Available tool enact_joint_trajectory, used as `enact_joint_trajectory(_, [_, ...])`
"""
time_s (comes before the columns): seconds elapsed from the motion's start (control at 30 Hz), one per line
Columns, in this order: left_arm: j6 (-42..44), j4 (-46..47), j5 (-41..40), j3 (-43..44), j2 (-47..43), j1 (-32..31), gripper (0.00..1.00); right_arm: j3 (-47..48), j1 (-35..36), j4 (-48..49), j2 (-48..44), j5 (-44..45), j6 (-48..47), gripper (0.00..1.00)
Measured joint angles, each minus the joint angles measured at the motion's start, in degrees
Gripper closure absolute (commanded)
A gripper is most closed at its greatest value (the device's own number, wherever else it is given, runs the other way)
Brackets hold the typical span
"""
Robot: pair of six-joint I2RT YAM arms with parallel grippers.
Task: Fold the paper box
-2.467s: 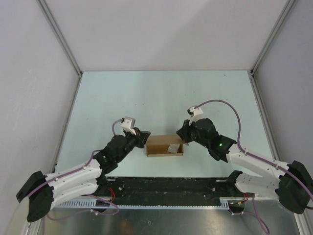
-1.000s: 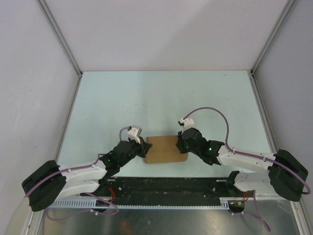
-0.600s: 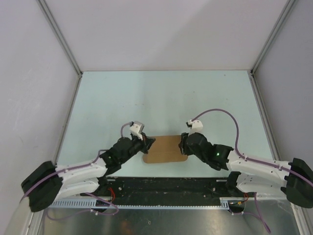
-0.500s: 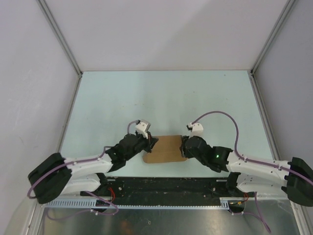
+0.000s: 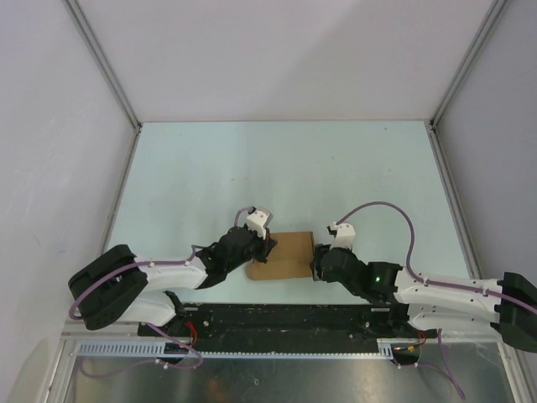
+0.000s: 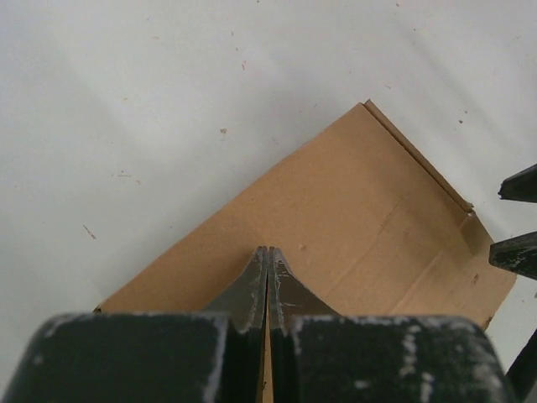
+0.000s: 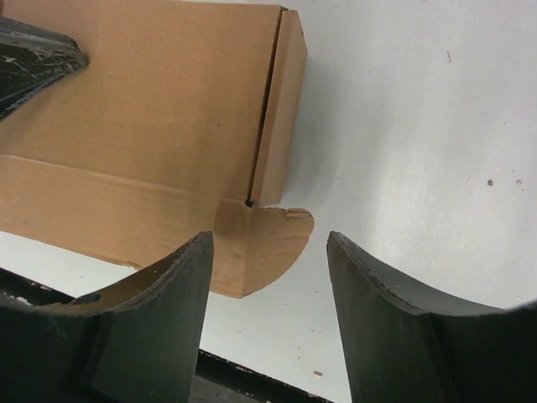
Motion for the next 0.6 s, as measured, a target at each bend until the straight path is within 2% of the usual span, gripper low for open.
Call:
enact_joint_trajectory(0.3, [0.42, -0.02, 0.00, 0.07, -0.09, 0.00, 1.00, -2.82, -0.42, 4.81, -3.65, -2.05, -0.13, 0.33])
enact_joint_trajectory(0.6, [0.52, -0.02, -0.02, 0.07, -0.13, 0.00, 1.00, -4.39, -3.10, 9.53, -1.31, -6.34, -0.96, 0.33])
